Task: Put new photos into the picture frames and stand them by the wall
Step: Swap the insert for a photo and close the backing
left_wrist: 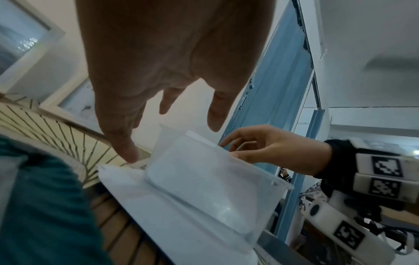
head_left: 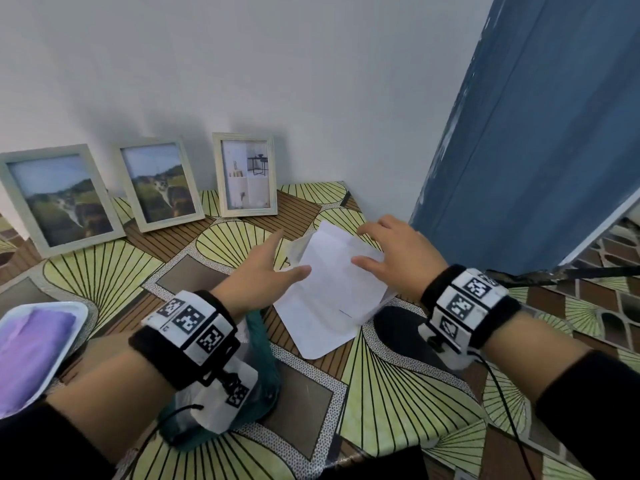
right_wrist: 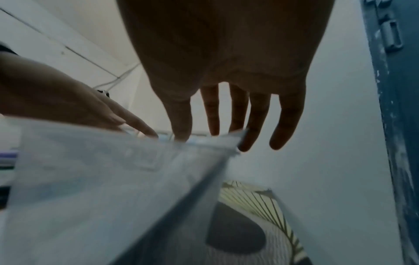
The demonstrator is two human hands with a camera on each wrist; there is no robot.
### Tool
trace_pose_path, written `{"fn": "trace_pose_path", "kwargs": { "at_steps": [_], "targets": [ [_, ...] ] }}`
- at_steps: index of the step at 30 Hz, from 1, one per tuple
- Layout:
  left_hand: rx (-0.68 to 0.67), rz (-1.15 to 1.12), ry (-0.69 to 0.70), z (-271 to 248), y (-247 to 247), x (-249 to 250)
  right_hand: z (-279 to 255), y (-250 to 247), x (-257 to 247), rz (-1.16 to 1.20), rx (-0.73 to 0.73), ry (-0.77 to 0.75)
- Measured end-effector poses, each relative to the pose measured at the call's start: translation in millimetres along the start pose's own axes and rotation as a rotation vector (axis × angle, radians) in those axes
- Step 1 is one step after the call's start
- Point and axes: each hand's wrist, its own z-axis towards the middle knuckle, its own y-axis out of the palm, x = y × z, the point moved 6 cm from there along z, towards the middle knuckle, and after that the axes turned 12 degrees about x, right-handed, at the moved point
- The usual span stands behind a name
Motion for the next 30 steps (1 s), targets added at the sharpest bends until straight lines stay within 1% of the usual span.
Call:
{"fn": "trace_pose_path", "kwargs": {
  "at_steps": [2,4,6,10,13,18,22,26,28,30],
  "targets": [
    [-0.031,-0.046,-0.037,-0.3,8.5,-3.7,3.1,9.4,4.0,-0.037,-0.061,0.010],
    [-0.049,-0.077,-0.060,1.7,12.6,-6.2,5.1,13.1,3.4,-0.108,-0.044,-0.022],
    [-0.058,-0.089,-0.080,4.0,14.3,-8.7,6.8,13.6,1.9,-0.127,-0.002,-0.044],
    [-0.056,-0.075,-0.079,7.4,14.6,-12.3,9.0,13.7,2.6,-0.062,0.031,-0.033],
    [-0.055,-0.069,-0.079,9.2,14.3,-13.7,9.0,11.9,6.4,0.004,0.053,0.010],
    [-0.050,-0.043,-0.064,12.0,15.3,-12.6,7.5,-3.2,13.4,0.104,0.191,0.090],
    [-0.052,-0.038,-0.049,11.5,15.2,-10.6,10.2,-20.0,12.7,0.294,0.269,0.149],
    [-0.052,-0.032,-0.043,7.3,9.4,-8.5,15.7,-43.8,8.5,0.537,0.388,0.241],
    [-0.018,-0.051,-0.012,3.9,-0.3,-6.1,17.4,-54.3,7.1,0.670,0.435,0.289],
    [0.069,-0.077,0.060,-1.7,-18.5,-2.2,17.1,-61.0,3.4,0.816,0.456,0.329]
  ]
}}
